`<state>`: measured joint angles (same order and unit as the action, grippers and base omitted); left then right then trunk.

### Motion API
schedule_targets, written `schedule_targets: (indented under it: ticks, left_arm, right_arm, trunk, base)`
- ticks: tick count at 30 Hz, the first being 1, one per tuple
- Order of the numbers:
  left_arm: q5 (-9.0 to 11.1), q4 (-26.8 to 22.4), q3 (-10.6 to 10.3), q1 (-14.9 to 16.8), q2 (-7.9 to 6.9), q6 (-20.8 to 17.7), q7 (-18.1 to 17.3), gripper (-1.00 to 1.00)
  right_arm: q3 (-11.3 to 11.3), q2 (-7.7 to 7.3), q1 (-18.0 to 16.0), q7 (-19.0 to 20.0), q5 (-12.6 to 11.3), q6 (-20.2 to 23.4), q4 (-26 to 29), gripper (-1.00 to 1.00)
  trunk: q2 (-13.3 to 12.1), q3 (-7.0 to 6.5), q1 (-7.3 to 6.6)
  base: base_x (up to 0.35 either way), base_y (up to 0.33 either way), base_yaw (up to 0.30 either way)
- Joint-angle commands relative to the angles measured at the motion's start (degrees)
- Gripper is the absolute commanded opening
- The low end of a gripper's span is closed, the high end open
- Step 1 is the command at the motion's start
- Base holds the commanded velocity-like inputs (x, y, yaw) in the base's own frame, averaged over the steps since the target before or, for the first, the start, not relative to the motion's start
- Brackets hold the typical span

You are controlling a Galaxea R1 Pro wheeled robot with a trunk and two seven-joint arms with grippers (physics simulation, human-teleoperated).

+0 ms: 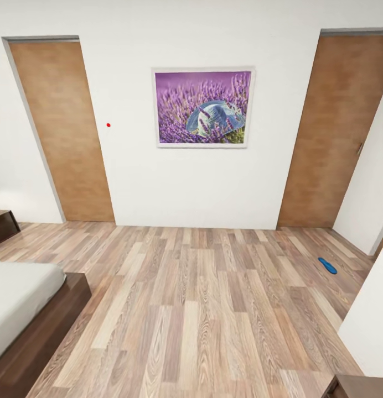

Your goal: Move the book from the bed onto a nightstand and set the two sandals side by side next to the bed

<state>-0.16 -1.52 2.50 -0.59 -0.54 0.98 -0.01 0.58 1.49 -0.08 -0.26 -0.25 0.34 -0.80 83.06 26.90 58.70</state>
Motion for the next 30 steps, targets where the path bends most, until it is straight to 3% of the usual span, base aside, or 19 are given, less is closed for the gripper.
schedule_targets:
  ticks: [1, 30]
  left_arm:
    - [-0.02, -0.07, 0.23, -0.03, 0.01, 0.08, 0.00, 1.00]
    - [-0.02, -0.07, 0.23, -0.03, 0.21, 0.08, 0.00, 1.00]
  right_arm:
    - [0.03, 0.01, -0.01, -0.02, -0.02, 0.04, 0.00, 1.00]
    - [-0.05, -0.08, 0.00, 0.07, 0.24, -0.25, 0.00, 1.00]
  trunk:
    - [0.02, 0.03, 0.03]
    - [0.02, 0.03, 0.03]
  base:
    - [0.223, 0.000, 0.001]
    - [0.223, 0.000, 0.000]
